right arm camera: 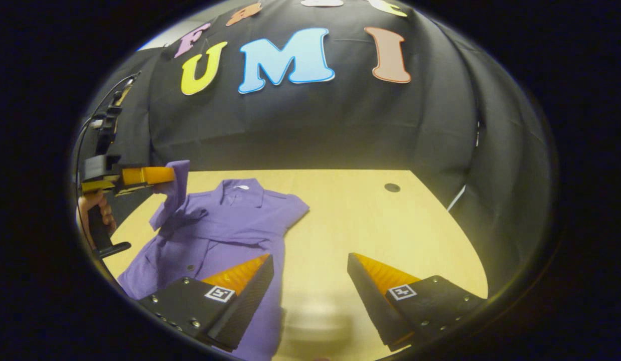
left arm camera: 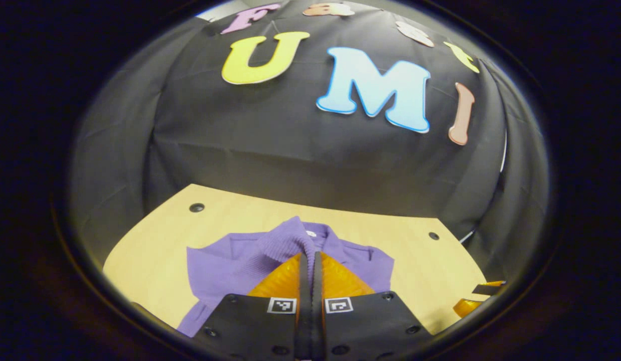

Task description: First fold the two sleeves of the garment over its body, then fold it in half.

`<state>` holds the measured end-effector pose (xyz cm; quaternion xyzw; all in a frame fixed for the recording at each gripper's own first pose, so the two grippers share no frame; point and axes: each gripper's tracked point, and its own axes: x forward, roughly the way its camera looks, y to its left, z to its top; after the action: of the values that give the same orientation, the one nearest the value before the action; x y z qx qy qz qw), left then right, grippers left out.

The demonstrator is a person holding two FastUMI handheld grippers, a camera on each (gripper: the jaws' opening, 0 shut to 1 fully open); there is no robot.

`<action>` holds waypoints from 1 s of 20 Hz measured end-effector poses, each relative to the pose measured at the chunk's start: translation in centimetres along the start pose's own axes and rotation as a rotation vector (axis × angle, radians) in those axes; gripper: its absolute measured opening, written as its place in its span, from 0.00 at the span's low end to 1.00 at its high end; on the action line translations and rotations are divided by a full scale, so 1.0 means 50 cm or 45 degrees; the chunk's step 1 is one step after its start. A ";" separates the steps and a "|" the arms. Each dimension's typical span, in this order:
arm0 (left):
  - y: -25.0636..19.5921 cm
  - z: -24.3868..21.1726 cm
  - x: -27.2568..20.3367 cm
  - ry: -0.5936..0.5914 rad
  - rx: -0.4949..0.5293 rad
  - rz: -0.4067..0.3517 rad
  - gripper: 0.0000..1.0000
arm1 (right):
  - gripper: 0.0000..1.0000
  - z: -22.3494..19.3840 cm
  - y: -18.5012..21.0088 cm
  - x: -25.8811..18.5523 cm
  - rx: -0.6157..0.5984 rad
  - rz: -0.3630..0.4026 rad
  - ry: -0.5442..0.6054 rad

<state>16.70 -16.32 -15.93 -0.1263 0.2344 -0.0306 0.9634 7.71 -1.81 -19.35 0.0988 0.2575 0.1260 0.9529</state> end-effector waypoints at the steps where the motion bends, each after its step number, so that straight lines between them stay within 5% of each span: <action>1: -0.023 -0.011 0.012 0.015 0.012 -0.014 0.06 | 0.95 -0.004 -0.004 -0.003 0.008 0.006 0.005; 8: -0.151 -0.080 0.044 0.086 0.135 -0.130 0.07 | 0.96 -0.060 -0.021 -0.028 0.021 0.057 0.061; 15: -0.197 -0.107 0.058 0.085 0.321 -0.203 0.07 | 0.96 -0.084 -0.030 -0.062 0.049 -0.014 0.086; 19: -0.218 -0.102 0.036 0.057 0.295 -0.314 0.19 | 0.96 -0.087 -0.017 -0.075 0.068 -0.047 0.091; 20: -0.215 -0.100 0.028 0.052 0.286 -0.320 0.35 | 0.96 -0.090 -0.017 -0.082 0.063 -0.062 0.087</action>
<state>15.66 -28.01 -18.06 -0.0456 0.2314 -0.1792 0.9551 2.11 -3.25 -21.46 0.1116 0.2952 0.0998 0.9436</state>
